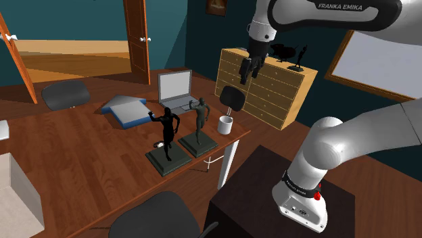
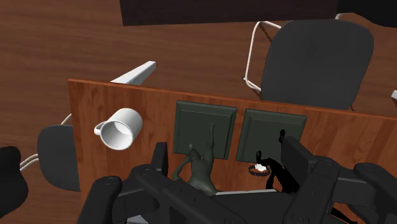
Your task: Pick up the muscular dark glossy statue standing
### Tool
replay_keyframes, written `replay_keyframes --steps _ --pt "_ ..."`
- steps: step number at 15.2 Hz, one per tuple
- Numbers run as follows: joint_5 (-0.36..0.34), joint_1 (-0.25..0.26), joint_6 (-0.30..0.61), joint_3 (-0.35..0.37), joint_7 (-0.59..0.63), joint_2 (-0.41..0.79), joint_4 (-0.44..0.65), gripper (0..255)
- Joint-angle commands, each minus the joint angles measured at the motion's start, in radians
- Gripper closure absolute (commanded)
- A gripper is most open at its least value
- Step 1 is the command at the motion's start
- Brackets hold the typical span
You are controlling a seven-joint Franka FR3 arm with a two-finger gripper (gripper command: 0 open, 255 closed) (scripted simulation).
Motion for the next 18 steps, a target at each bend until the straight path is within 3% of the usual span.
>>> replay_keyframes --steps 1,10,18 --pt "0.0 0.0 0.0 0.0 0.0 0.0 0.0 0" --pt "0.067 0.035 0.116 0.039 0.045 0.365 0.172 0" --pt "0.112 0.063 0.148 0.07 0.072 0.692 0.402 0"
